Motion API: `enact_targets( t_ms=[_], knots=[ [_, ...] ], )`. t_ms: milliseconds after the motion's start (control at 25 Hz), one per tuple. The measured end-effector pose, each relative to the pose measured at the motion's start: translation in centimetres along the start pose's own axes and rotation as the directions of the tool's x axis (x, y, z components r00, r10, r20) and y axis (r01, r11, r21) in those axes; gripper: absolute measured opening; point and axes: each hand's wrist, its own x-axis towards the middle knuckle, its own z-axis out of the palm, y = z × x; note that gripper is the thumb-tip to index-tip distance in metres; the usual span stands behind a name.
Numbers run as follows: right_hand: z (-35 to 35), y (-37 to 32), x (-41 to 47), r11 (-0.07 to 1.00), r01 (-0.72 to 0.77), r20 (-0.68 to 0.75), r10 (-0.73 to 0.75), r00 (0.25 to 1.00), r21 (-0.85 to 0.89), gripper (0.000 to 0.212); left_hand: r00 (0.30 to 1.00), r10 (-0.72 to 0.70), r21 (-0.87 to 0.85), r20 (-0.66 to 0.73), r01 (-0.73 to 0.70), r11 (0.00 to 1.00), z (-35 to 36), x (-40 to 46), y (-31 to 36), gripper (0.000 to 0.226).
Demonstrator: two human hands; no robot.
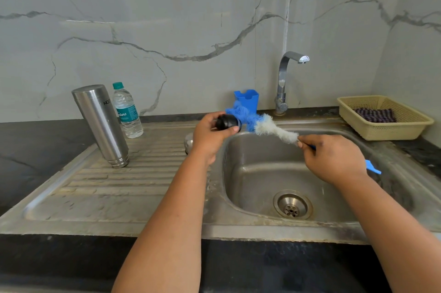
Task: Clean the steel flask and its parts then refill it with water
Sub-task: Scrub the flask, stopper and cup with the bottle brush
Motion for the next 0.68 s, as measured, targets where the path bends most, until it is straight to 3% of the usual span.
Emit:
enact_targets(
  t_ms=[40, 160, 240, 320, 400, 520, 680],
  knots=[
    [-0.1, -0.1, 0.0, 1.000, -0.001, 0.039, 0.001, 0.999, -0.007, 0.026, 1.000, 0.019, 0.024, -0.001, -0.019, 1.000, 0.6, -0.2, 0.0, 0.051],
    [-0.5, -0.4, -0.3, 1.000, 0.005, 0.120, -0.007, 0.993, 0.019, 0.025, 0.977, 0.023, -0.009, -0.213, -0.025, 1.000, -0.3, 0.8, -0.4, 0.047],
    [-0.5, -0.2, -0.6, 0.999, -0.039, 0.106, 0.035, 0.994, 0.035, 0.025, 0.969, -0.048, -0.166, -0.243, 0.008, 0.986, -1.6, 1.4, 0.0, 0.041],
    [-0.8, 0.3, -0.3, 0.989, -0.129, 0.092, 0.123, 0.988, 0.065, 0.025, 0.977, -0.143, -0.378, -0.156, 0.075, 0.923, -1.6, 1.3, 0.7, 0.033],
    [-1.0, 0.6, -0.2, 0.964, -0.208, 0.102, 0.193, 0.976, 0.166, 0.025, 0.977, -0.206, -0.474, -0.053, 0.157, 0.866, -0.9, 0.8, 1.4, 0.022],
    [-1.1, 0.6, -0.2, 0.936, -0.201, 0.125, 0.171, 0.977, 0.290, 0.026, 0.965, -0.241, -0.552, 0.100, 0.255, 0.794, -0.7, 0.0, 2.0, 0.008],
    [-0.8, 0.2, -0.2, 0.924, -0.208, 0.162, 0.163, 0.973, 0.321, 0.028, 0.935, -0.262, -0.500, 0.241, 0.351, 0.792, -1.5, -0.4, 1.8, 0.021]
  ],
)
